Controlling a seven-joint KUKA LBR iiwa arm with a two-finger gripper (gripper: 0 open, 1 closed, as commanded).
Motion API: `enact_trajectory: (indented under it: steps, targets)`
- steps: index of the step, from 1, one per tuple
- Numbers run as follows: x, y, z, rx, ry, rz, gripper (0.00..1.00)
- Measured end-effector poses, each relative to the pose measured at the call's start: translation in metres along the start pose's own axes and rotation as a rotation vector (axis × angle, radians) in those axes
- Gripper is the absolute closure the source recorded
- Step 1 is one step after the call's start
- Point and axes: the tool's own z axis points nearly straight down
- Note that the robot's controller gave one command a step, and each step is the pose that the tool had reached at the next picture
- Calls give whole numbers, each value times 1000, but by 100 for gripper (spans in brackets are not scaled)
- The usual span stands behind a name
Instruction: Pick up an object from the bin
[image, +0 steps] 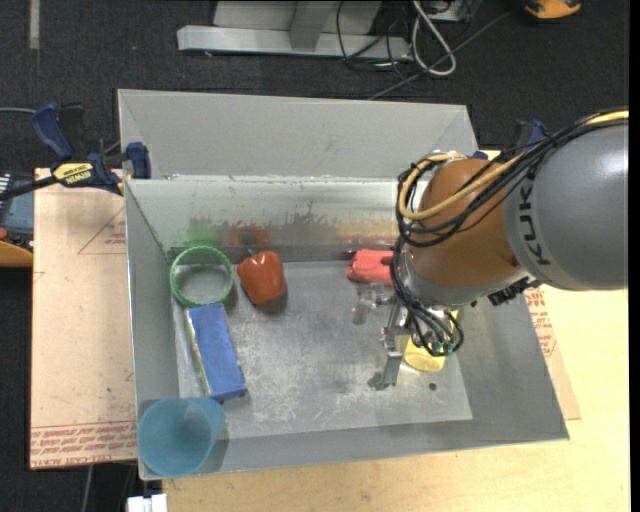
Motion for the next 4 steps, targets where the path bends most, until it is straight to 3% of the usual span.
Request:
enact_trajectory:
  steps: [1,2,3,4]
  targets:
    - [-2,0,-5,0,-8,1,0]
    - [-63,-76,68,1,-7,-179,0]
    - [-21,-72,-2,0,-11,-263,0]
    - [-65,-157,36,-8,-6,-464,0]
